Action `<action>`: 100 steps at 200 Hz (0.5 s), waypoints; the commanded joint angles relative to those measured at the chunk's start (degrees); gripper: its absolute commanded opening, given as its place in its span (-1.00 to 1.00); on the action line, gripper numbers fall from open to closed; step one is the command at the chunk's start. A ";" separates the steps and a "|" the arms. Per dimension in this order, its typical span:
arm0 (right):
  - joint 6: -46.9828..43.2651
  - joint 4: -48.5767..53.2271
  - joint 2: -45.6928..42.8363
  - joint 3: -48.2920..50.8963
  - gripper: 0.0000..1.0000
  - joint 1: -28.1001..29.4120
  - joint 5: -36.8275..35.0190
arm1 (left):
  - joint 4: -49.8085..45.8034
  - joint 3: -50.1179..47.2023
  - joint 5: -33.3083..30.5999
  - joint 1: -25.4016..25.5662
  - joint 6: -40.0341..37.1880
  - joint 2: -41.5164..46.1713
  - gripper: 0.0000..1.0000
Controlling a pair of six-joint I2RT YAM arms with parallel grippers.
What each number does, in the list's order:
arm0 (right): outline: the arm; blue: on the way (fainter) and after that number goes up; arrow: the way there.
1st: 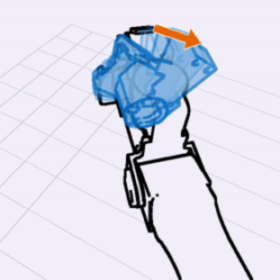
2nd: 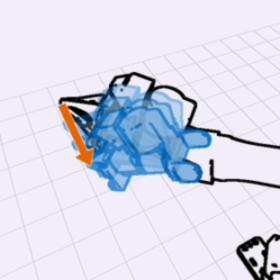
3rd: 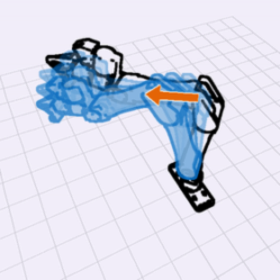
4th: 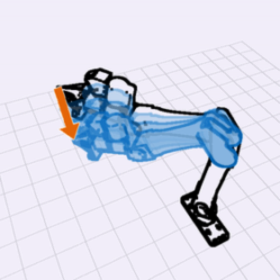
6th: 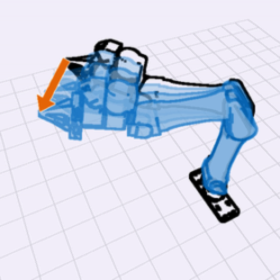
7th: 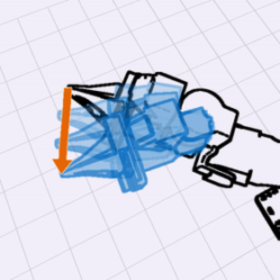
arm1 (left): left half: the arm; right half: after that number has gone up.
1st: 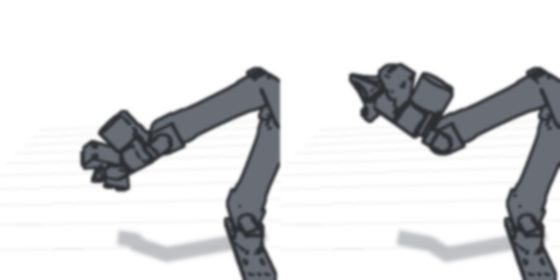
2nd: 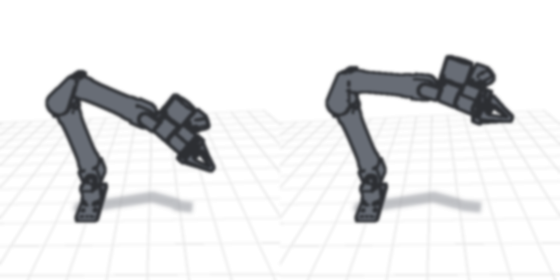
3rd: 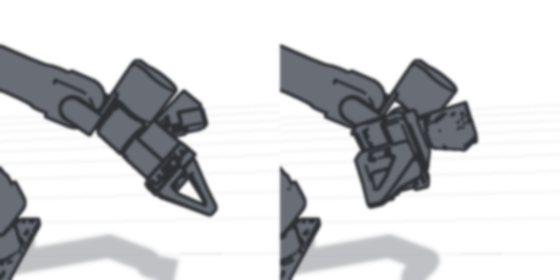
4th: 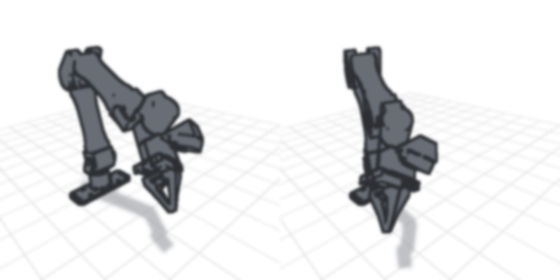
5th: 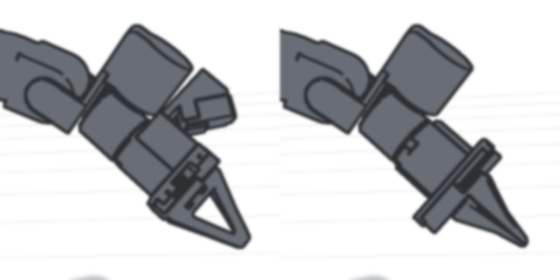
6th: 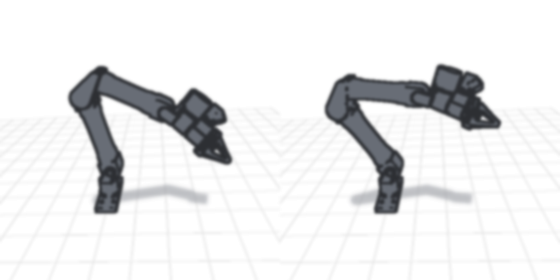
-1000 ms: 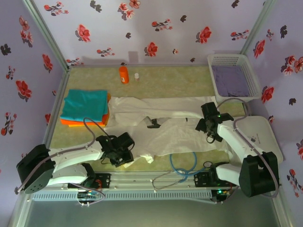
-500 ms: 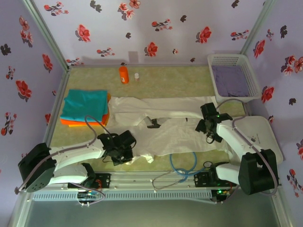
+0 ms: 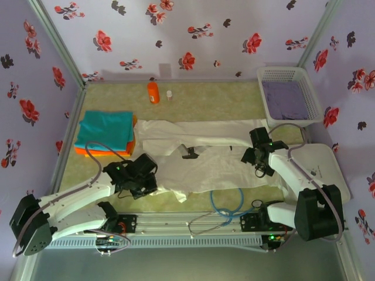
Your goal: Fold and stack the t-shirts
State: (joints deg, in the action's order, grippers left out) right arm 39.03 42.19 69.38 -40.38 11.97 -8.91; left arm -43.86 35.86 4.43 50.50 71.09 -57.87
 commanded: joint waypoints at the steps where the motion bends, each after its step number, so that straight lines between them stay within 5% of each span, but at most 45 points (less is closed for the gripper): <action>1: -0.78 -0.31 1.46 -0.48 0.73 -0.45 1.86 | -1.87 2.59 -1.53 -3.47 -4.73 -0.24 -1.00; 100: -0.85 3.06 3.44 -3.16 0.73 -0.63 2.56 | -0.60 16.85 1.72 -22.82 -25.78 -13.13 -1.00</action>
State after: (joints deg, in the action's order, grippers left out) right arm 37.93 42.06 72.99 -42.28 11.86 -6.37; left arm -44.62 49.50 5.23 30.79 53.39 -66.83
